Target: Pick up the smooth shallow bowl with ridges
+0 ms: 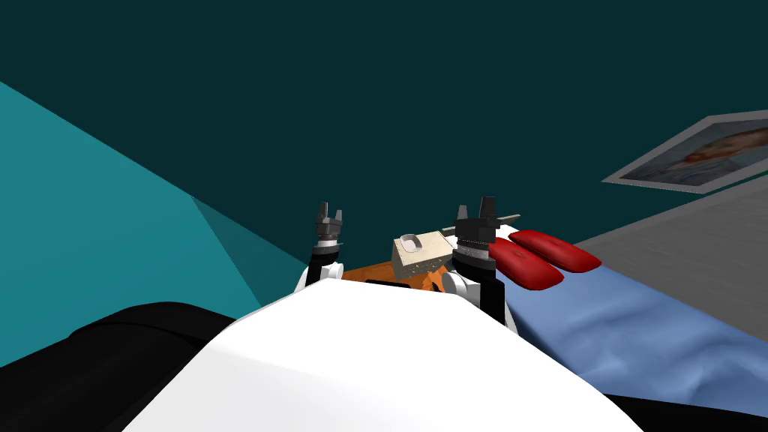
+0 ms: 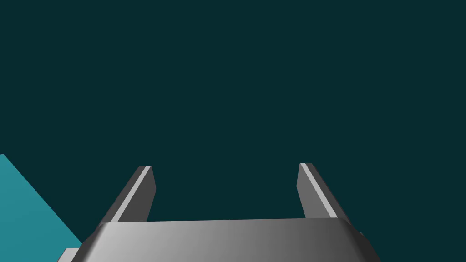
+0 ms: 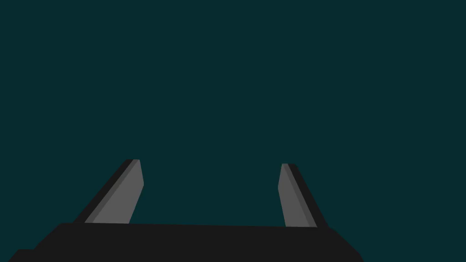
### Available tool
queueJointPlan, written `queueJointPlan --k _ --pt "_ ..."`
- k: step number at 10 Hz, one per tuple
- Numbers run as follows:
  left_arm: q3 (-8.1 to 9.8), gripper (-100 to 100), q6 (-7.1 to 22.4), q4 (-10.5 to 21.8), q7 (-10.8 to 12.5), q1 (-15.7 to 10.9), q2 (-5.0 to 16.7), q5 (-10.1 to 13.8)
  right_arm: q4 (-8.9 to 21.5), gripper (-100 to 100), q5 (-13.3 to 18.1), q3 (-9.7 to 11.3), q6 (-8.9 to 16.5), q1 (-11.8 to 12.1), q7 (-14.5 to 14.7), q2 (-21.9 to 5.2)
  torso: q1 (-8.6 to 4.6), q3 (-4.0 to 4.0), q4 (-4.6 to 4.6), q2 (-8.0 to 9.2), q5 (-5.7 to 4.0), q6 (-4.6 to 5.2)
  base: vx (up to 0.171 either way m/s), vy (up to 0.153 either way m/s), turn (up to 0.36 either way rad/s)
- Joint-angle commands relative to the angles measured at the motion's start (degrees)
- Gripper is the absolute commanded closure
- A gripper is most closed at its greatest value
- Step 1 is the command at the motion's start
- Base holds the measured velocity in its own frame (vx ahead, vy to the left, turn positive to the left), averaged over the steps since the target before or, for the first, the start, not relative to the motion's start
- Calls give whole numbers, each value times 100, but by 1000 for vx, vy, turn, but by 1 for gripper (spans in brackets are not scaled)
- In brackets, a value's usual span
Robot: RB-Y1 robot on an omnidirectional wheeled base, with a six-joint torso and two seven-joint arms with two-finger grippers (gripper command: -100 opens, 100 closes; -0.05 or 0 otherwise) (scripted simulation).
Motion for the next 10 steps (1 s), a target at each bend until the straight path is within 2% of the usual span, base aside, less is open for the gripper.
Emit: queueJointPlan --k 1,5,10 --pt "0 0 0 0 0 0 0 0 74 -100 60 58 57 -4 80 -216 0 0 0 0 0 0 -23 13 79" --pt "0 0 0 0 0 -1 0 0 365 -100 303 248 258 -41 380 -647 10 13 5 22 2 -1 -53 26 87" --pt "-1 0 0 0 0 -1 0 0 1033 -100 875 591 660 -173 1022 -1252 6 14 6 24 2 -2 -60 28 147"
